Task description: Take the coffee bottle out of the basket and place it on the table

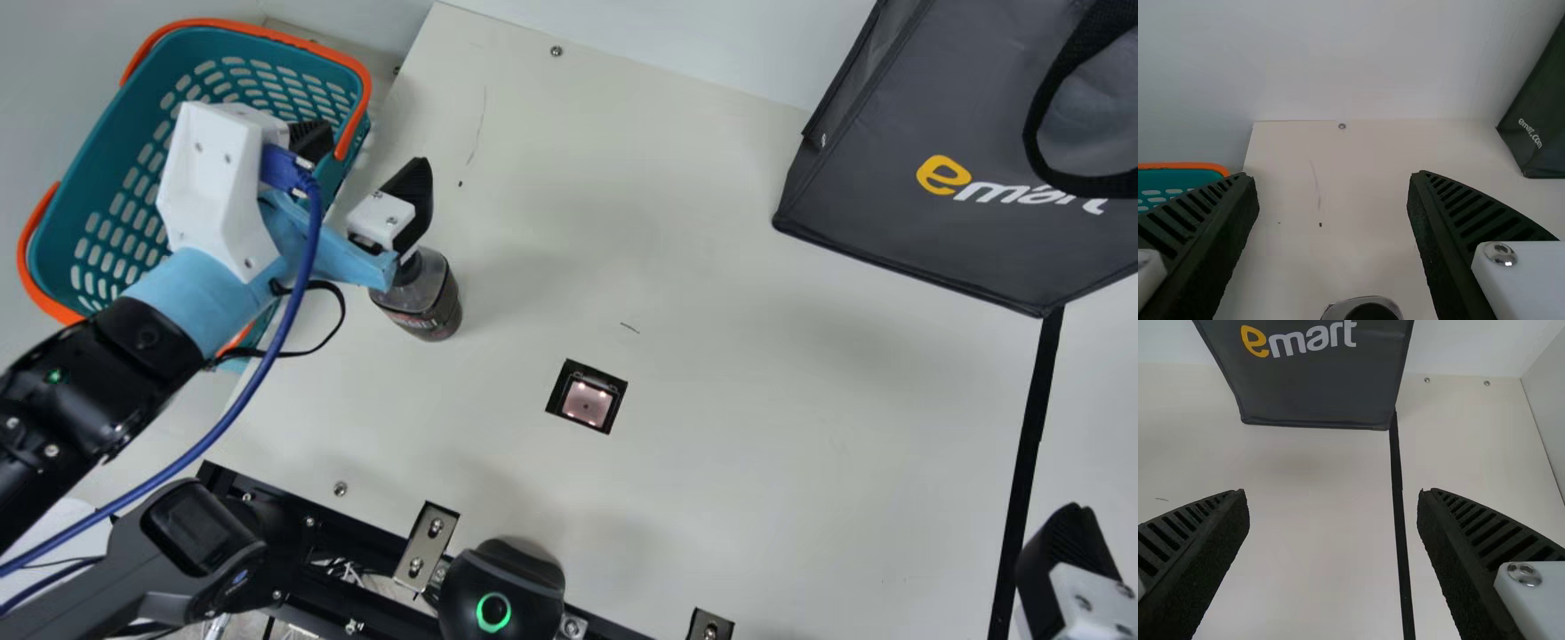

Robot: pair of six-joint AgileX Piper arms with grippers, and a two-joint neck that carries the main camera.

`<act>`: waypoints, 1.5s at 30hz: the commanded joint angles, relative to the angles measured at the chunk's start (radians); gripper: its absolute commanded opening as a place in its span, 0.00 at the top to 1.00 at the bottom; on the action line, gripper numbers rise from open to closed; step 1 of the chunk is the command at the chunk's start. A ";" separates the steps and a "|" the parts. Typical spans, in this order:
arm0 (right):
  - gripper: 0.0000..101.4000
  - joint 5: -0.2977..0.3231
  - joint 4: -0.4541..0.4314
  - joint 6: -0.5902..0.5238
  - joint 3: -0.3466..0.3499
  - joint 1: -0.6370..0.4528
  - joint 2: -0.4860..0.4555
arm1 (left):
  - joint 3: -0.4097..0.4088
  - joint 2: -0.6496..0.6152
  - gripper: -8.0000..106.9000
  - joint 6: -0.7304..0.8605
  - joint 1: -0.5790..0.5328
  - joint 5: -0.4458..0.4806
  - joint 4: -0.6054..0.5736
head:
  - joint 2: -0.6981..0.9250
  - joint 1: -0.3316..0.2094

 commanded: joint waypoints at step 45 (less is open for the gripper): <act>0.10 0.000 0.000 0.000 0.000 0.000 0.000 | -0.012 -0.022 0.15 0.077 0.022 0.020 -0.076 | 0.002 -0.026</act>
